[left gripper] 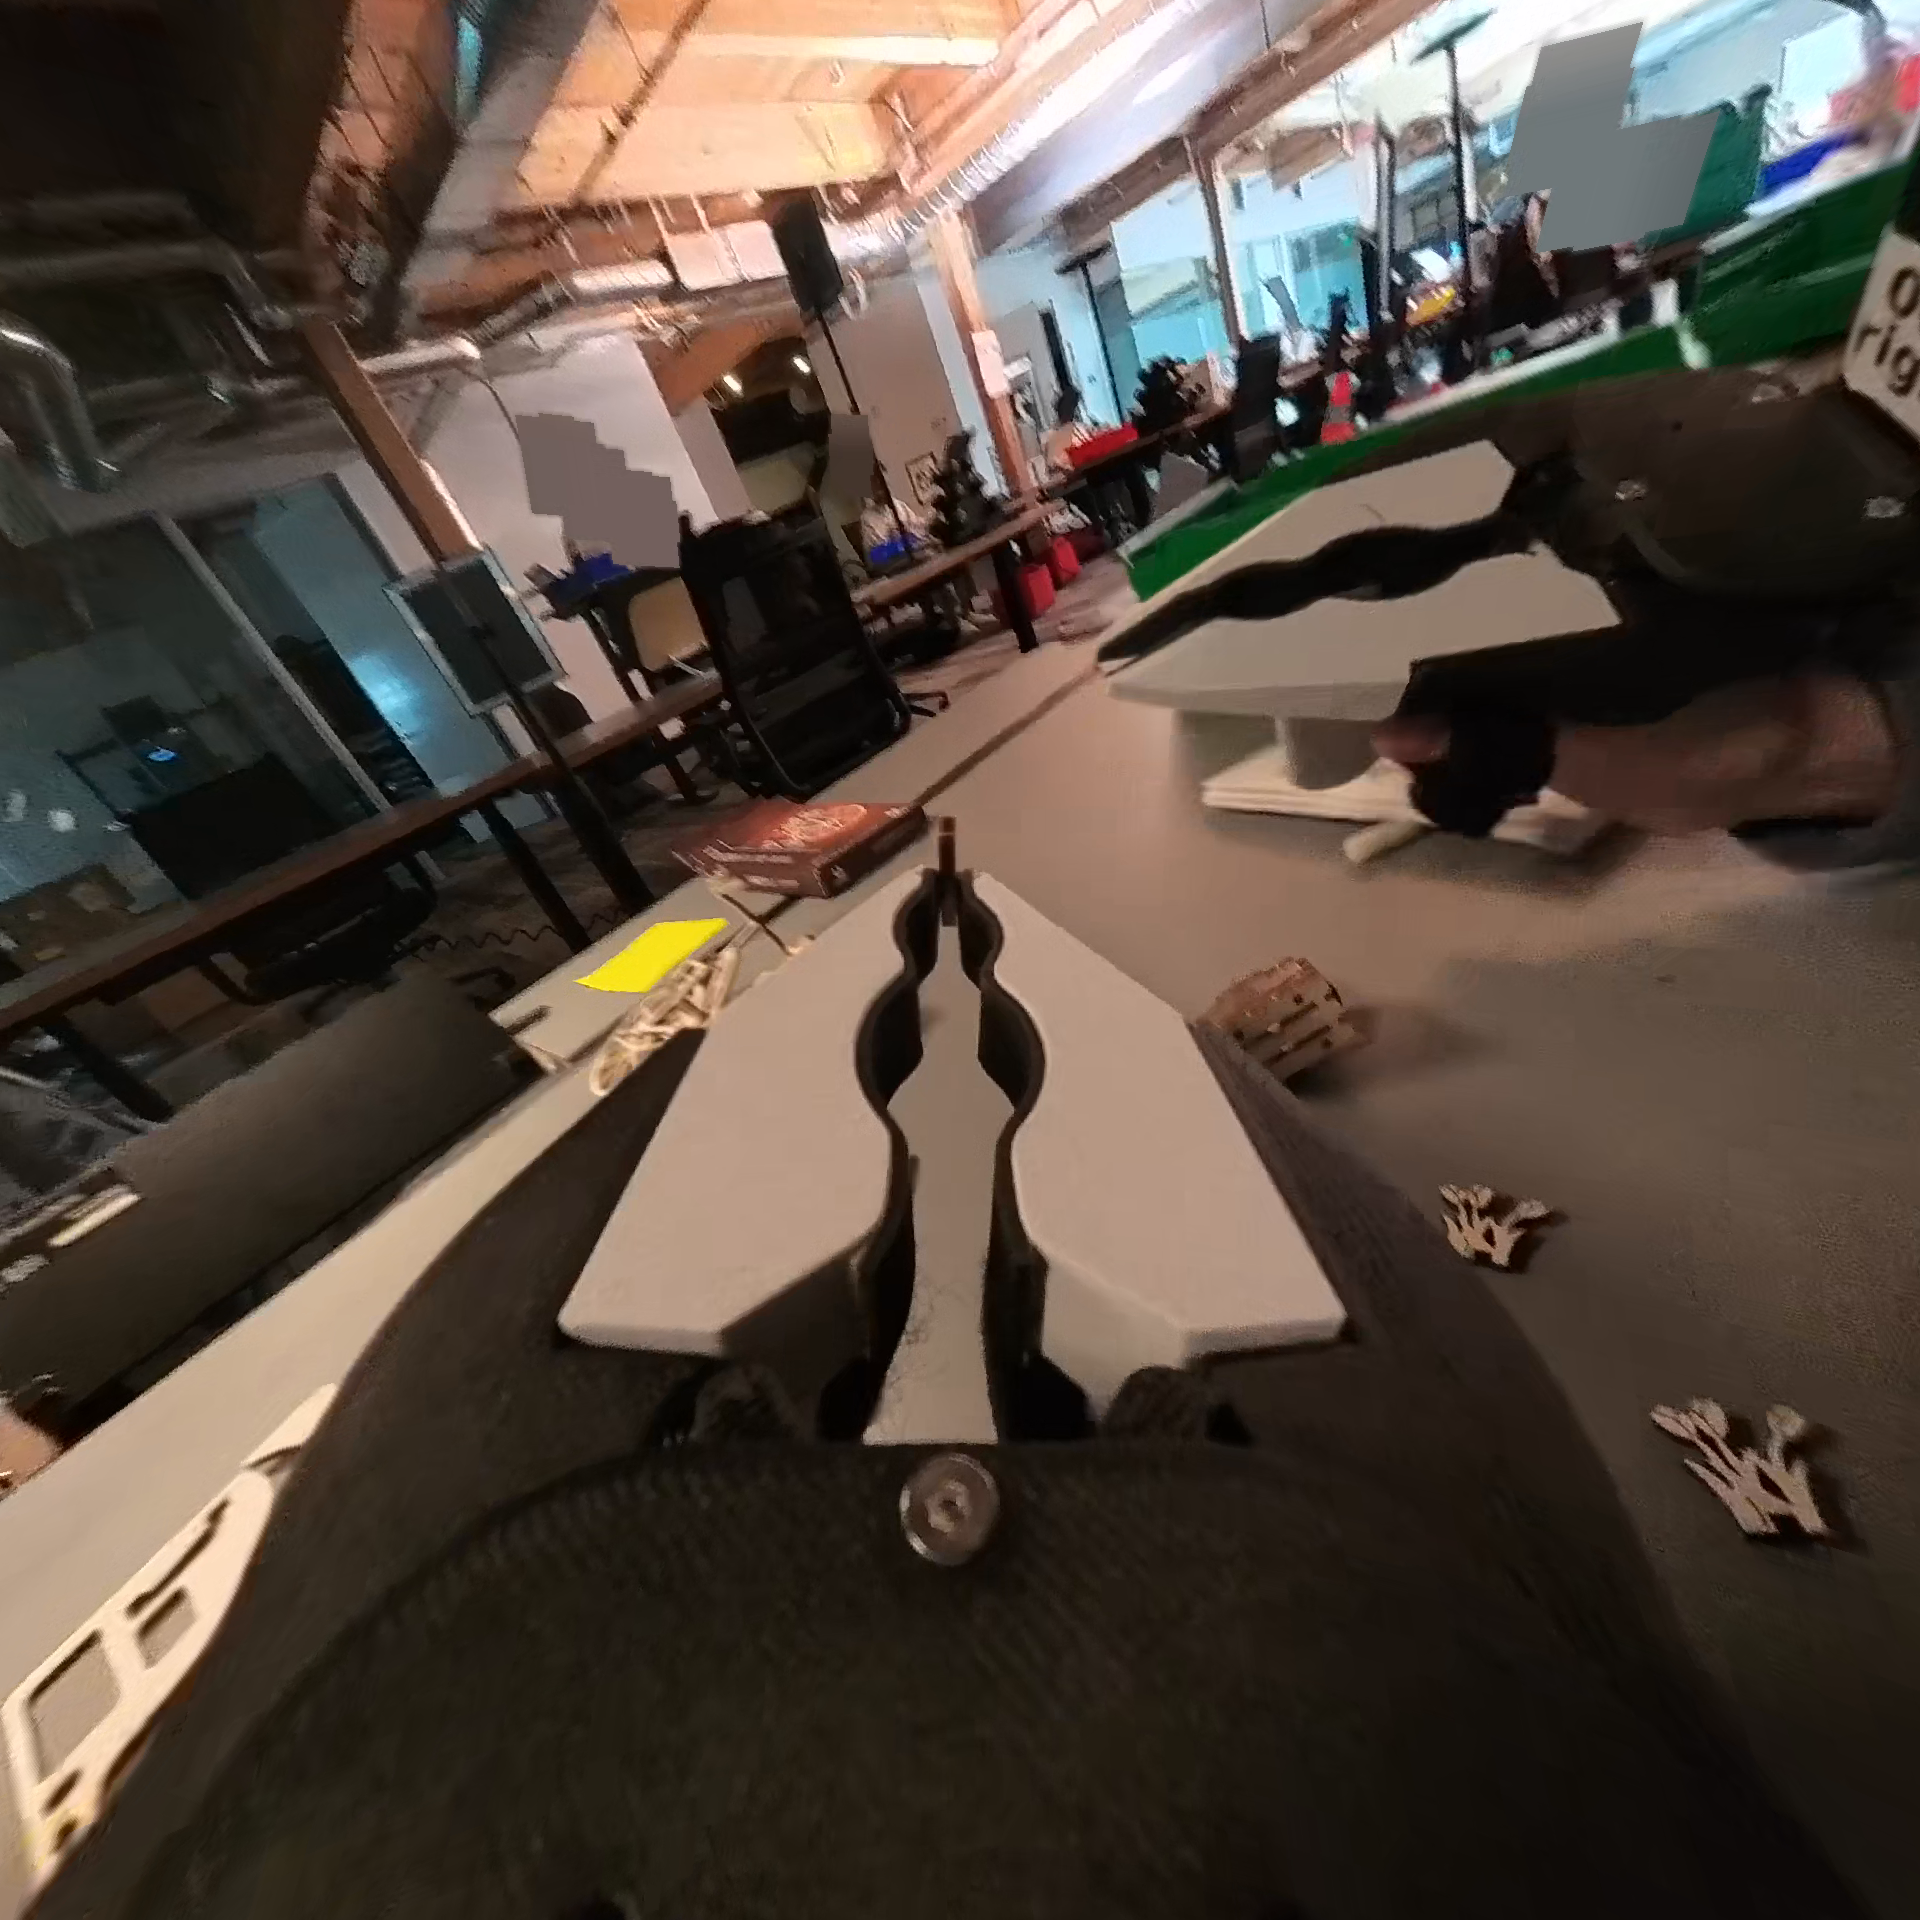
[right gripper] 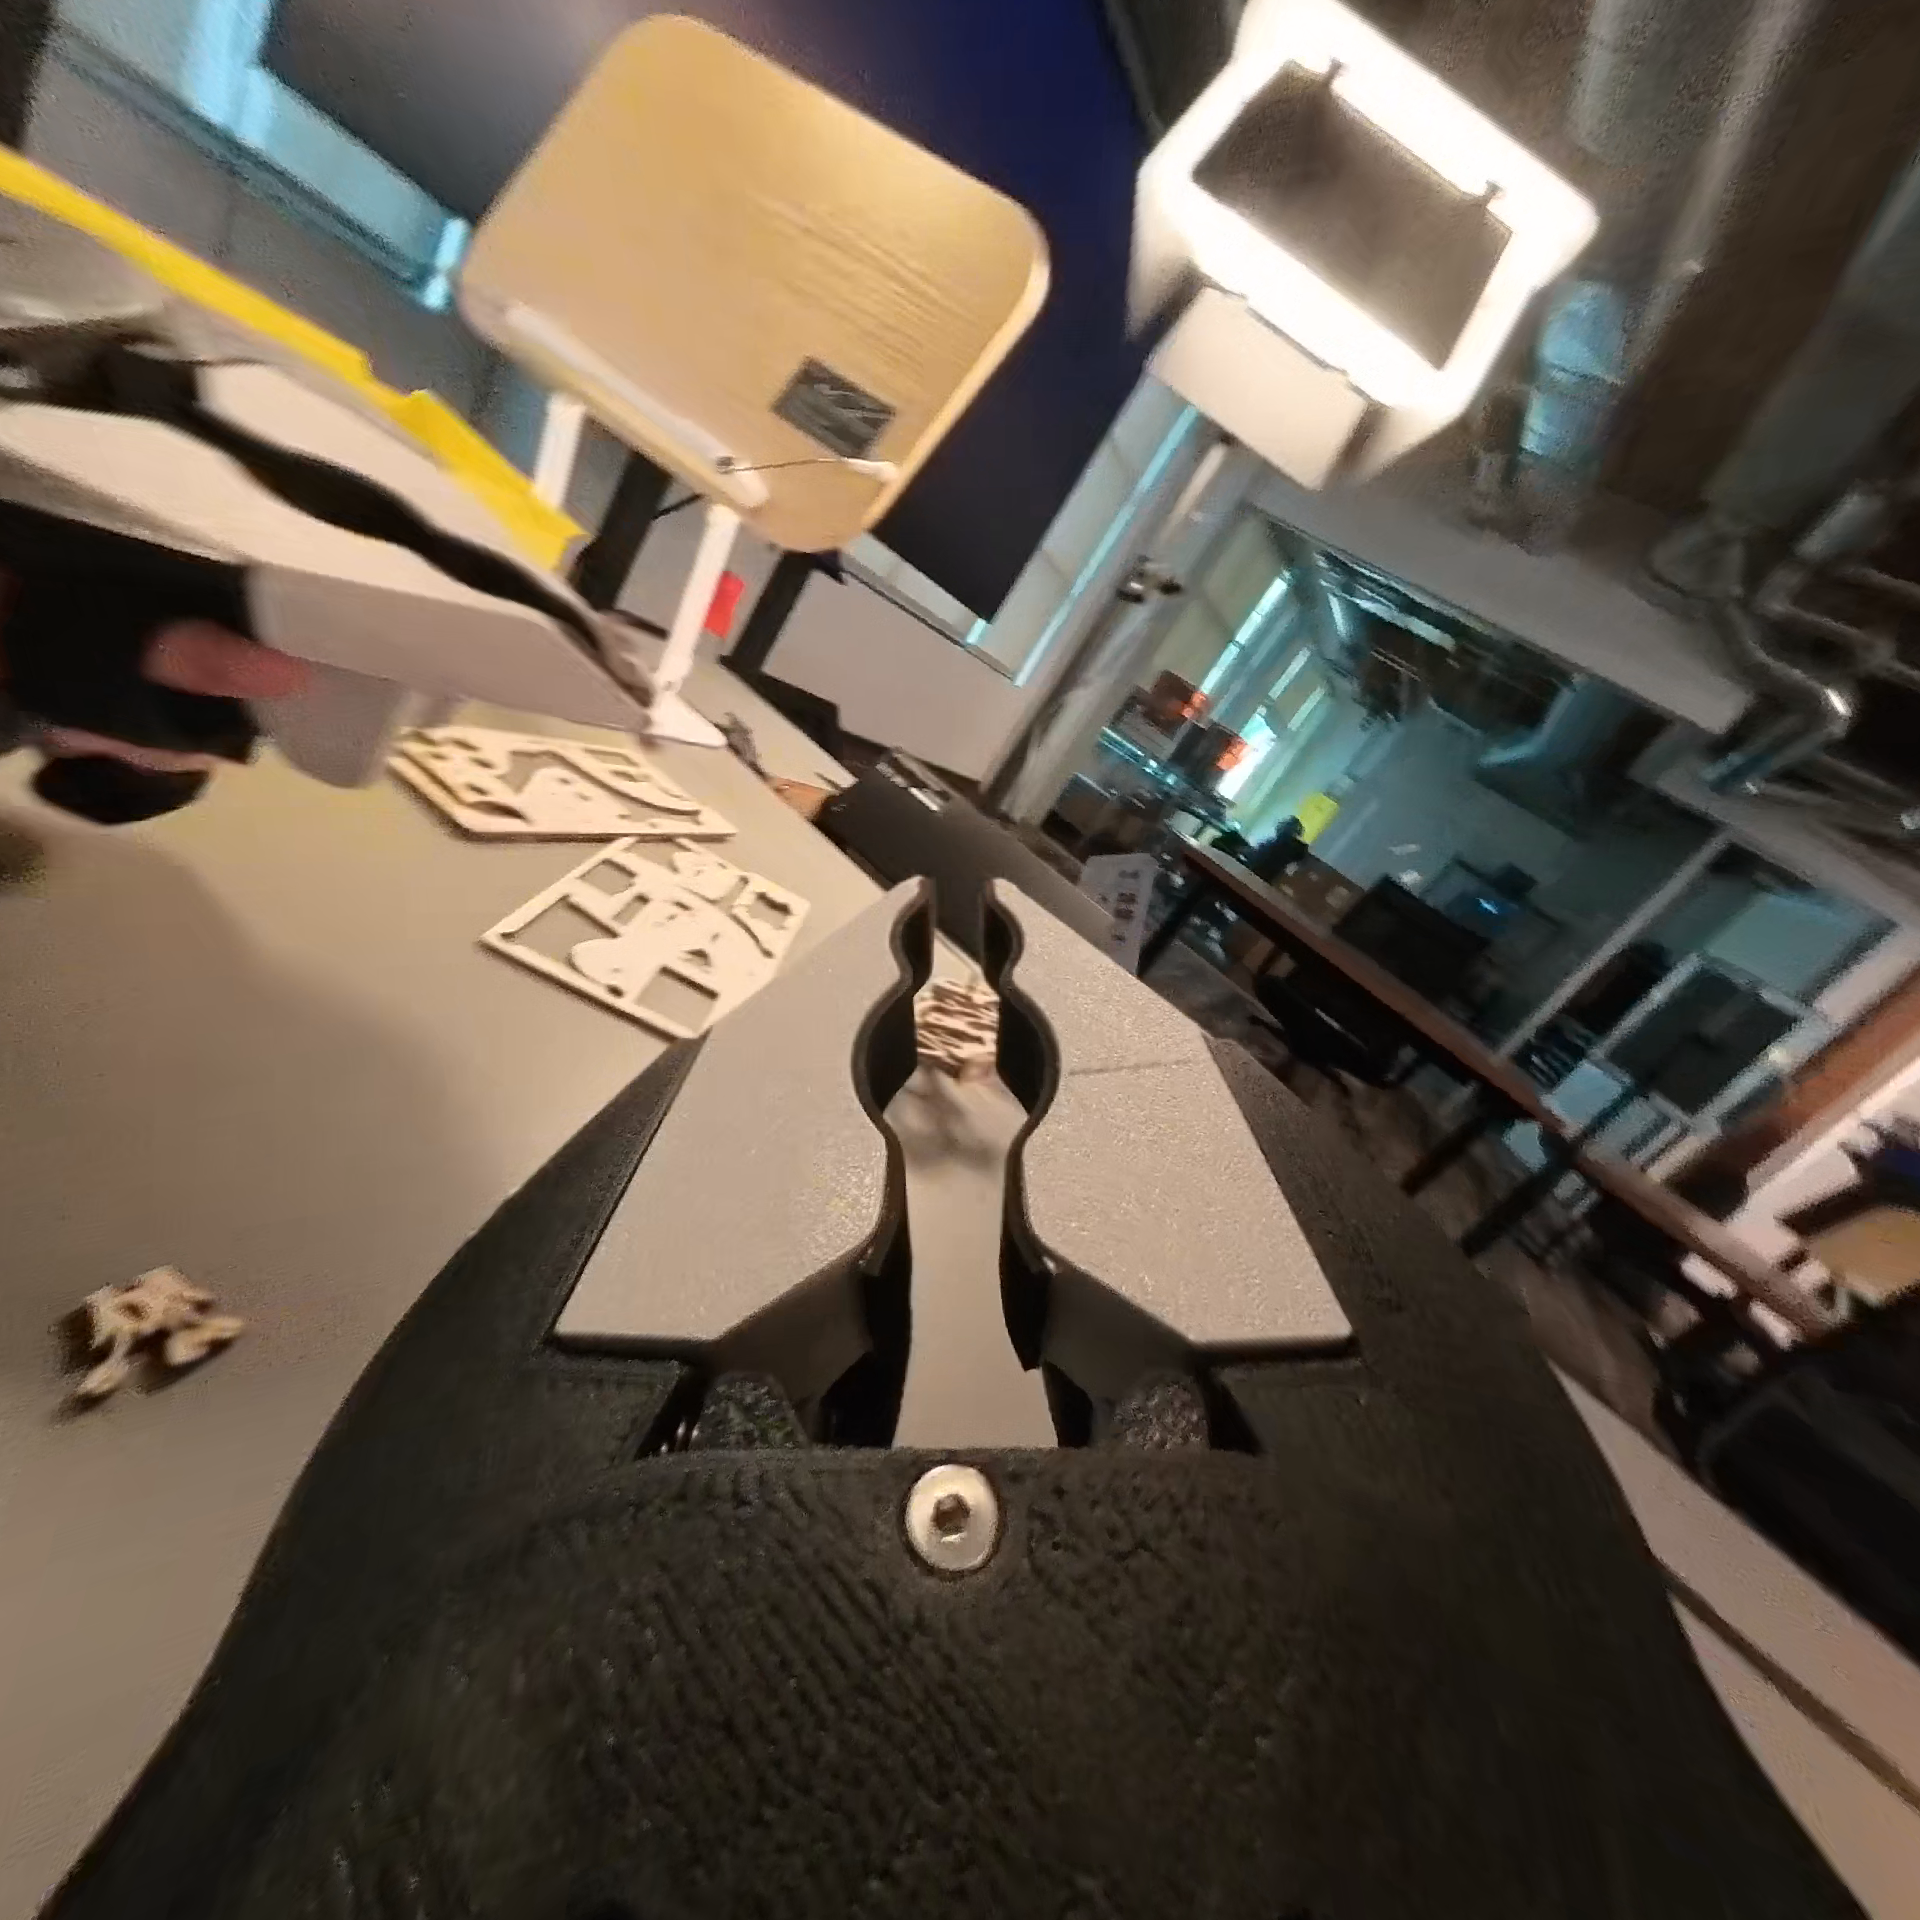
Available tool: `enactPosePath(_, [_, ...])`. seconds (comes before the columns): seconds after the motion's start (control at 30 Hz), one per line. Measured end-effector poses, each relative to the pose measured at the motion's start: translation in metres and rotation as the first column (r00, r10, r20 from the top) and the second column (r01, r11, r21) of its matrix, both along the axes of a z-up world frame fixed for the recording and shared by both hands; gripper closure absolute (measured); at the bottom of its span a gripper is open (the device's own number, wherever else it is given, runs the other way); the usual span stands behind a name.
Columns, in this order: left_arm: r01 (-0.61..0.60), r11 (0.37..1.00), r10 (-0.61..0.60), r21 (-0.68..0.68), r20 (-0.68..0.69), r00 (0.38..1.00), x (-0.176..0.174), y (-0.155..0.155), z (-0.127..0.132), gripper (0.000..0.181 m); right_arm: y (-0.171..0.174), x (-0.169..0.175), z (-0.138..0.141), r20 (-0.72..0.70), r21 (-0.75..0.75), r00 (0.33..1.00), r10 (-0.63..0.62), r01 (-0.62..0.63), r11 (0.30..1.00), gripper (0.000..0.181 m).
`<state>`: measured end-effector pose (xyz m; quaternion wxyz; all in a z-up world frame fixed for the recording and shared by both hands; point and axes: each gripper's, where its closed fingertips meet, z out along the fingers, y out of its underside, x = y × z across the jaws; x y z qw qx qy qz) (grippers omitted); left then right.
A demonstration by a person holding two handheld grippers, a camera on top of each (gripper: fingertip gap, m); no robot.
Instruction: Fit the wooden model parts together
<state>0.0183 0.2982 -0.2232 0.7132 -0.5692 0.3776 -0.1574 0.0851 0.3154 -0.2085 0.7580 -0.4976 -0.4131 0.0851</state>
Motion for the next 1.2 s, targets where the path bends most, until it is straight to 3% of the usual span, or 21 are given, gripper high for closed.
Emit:
enactPosePath(0.13, [-0.145,0.986,0.127,0.075,0.212,0.969,-0.037,0.004,0.038,0.18,0.022,0.036,0.01,-0.106,-0.156,0.992,-0.061,0.044,0.987,0.162])
enactPosePath(0.27, [-0.241,0.968,0.241,-0.065,0.496,0.834,-0.096,0.017,0.057,0.181,0.047,0.066,-0.009,-0.065,-0.364,0.986,-0.153,0.12,0.924,0.15])
enactPosePath(0.37, [-0.228,0.965,0.258,-0.128,0.594,0.762,-0.121,0.022,0.06,0.181,0.031,0.047,-0.042,-0.029,-0.618,0.998,0.047,-0.055,0.784,0.146])
enactPosePath(0.47, [-0.202,0.968,0.251,-0.151,0.636,0.73,-0.127,0.024,0.06,0.181,0.009,0.03,-0.066,0.059,-0.706,0.979,0.195,-0.097,0.701,0.144])
enactPosePath(0.57, [-0.176,0.972,0.233,-0.153,0.619,0.75,-0.119,0.024,0.058,0.181,-0.013,0.018,-0.085,0.172,-0.741,0.936,0.307,-0.083,0.666,0.142])
enactPosePath(0.7, [-0.138,0.982,0.189,-0.132,0.564,0.804,-0.099,0.02,0.056,0.181,-0.032,0.005,-0.09,0.187,-0.765,0.901,0.391,-0.116,0.634,0.148])
enactPosePath(0.93, [-0.066,0.996,0.086,-0.063,0.391,0.916,-0.055,0.008,0.048,0.181,-0.028,0.004,-0.106,0.308,-0.746,0.888,0.341,0.003,0.666,0.176])
enactPosePath(1.03, [-0.007,0.999,0.017,-0.033,0.319,0.948,-0.037,0.0,0.045,0.18,-0.036,0.003,-0.106,0.294,-0.756,0.869,0.399,-0.044,0.653,0.177])
enactPosePath(1.1, [0.081,0.996,-0.072,-0.021,0.289,0.955,-0.022,-0.01,0.043,0.18,-0.053,-0.002,-0.101,0.269,-0.749,0.821,0.504,-0.151,0.645,0.177])
enactPosePath(1.2, [0.255,0.967,-0.242,-0.005,0.306,0.921,-0.003,-0.032,0.046,0.18,-0.071,-0.005,-0.102,0.263,-0.747,0.754,0.601,-0.236,0.622,0.177])
